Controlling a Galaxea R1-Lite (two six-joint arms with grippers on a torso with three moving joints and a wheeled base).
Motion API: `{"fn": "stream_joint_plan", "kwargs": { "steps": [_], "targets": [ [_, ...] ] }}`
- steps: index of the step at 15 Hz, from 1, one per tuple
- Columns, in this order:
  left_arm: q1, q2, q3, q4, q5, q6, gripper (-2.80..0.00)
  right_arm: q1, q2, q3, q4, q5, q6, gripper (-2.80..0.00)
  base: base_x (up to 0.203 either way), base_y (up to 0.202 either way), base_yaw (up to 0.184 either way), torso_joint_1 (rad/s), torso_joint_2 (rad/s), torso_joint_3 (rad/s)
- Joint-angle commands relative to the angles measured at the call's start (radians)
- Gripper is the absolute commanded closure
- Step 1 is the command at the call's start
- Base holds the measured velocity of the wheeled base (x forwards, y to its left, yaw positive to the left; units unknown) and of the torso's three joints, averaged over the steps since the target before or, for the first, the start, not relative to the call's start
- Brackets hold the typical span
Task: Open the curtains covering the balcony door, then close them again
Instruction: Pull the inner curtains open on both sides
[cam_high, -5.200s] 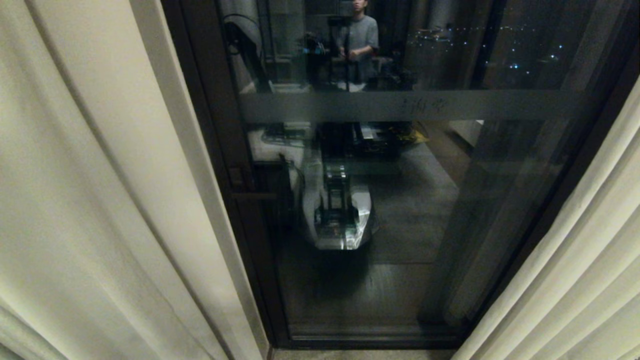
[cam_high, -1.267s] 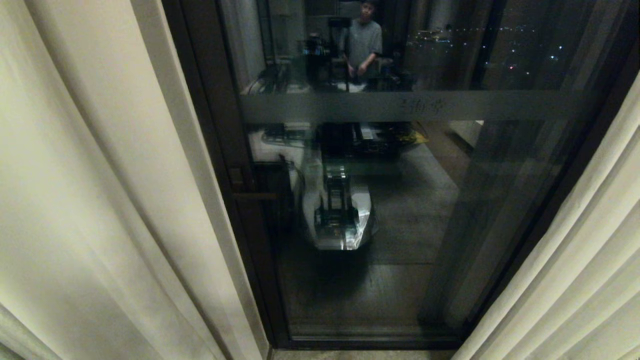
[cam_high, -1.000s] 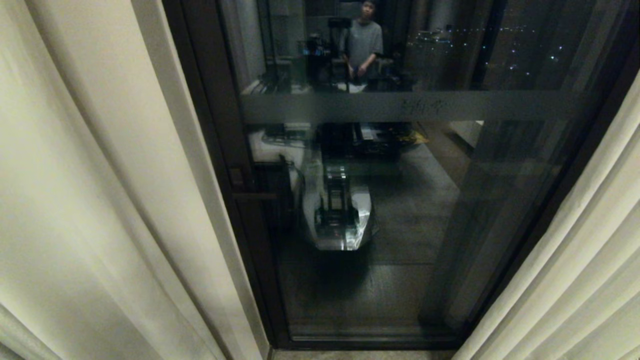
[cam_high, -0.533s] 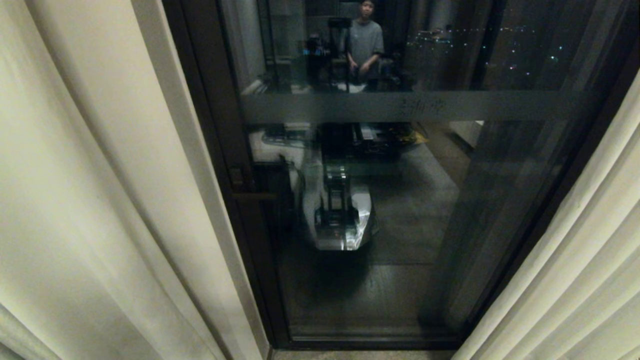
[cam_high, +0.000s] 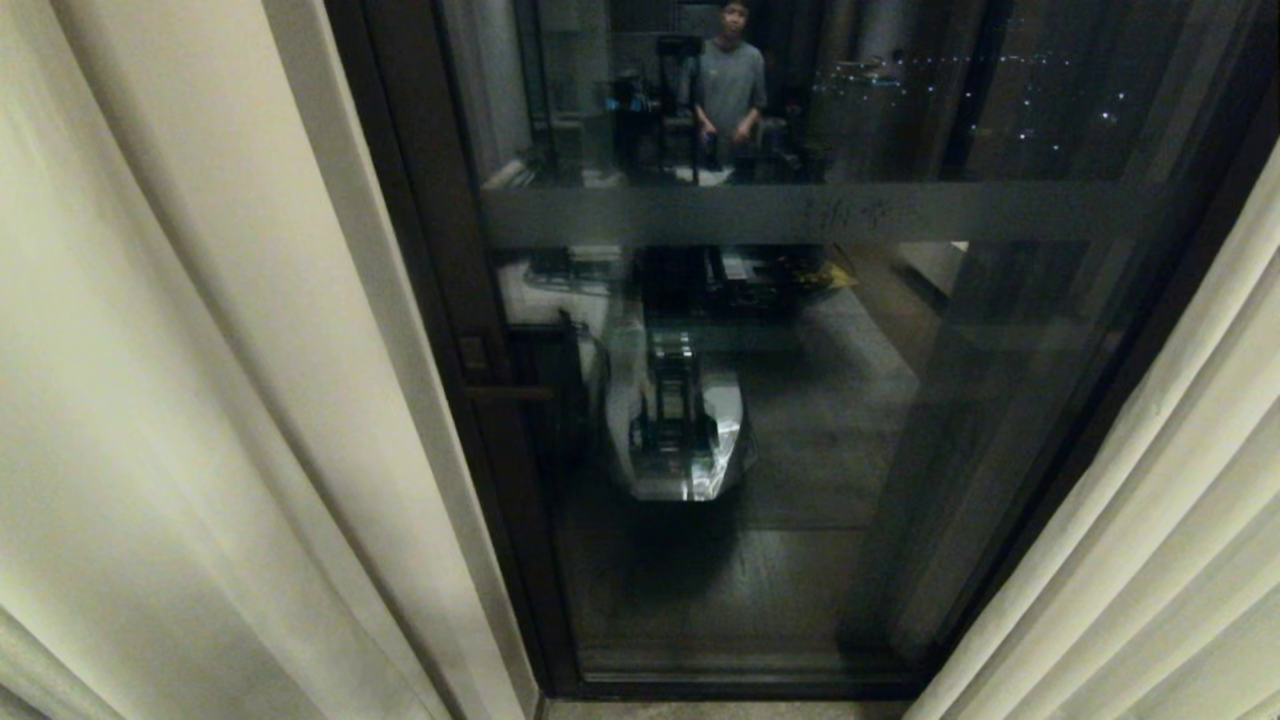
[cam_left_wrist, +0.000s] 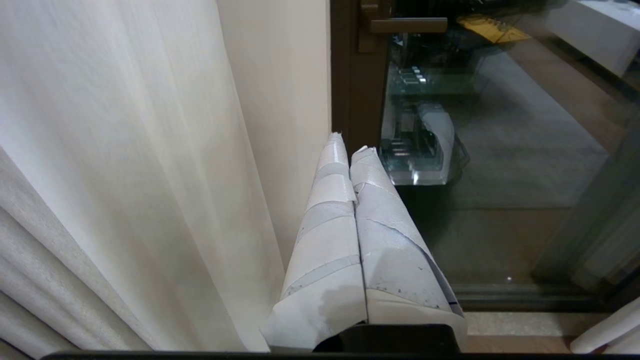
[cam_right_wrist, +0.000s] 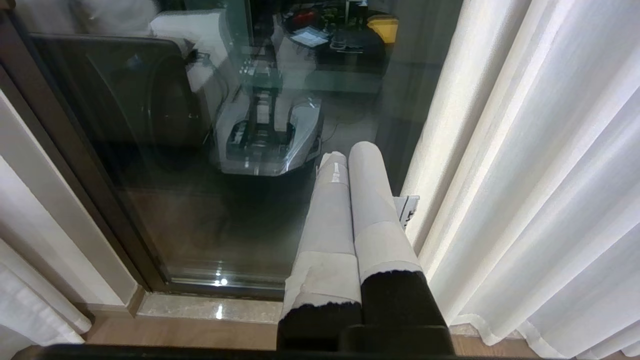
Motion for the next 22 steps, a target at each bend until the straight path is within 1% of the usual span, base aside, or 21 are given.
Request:
{"fn": "stream_joint_plan", "kwargs": {
  "steps": [1,14,22],
  "targets": [
    [0.000,-0.003,0.000,0.000,0.001,0.000,0.00,0.000,0.002,0.000,0.000,0.001,-0.001,0.00,0.000,0.000,0.000,0.000,0.00,0.000],
    [0.000,-0.003,0.000,0.001,-0.001,0.003,0.00,0.000,0.002,0.000,0.000,0.001,-0.001,0.00,0.001,-0.004,0.001,0.000,0.00,0.001],
    [0.000,-0.003,-0.001,0.003,-0.001,0.002,0.00,0.000,0.002,0.000,0.000,0.001,-0.001,0.00,0.000,-0.172,0.000,0.004,0.00,0.003]
  ]
}}
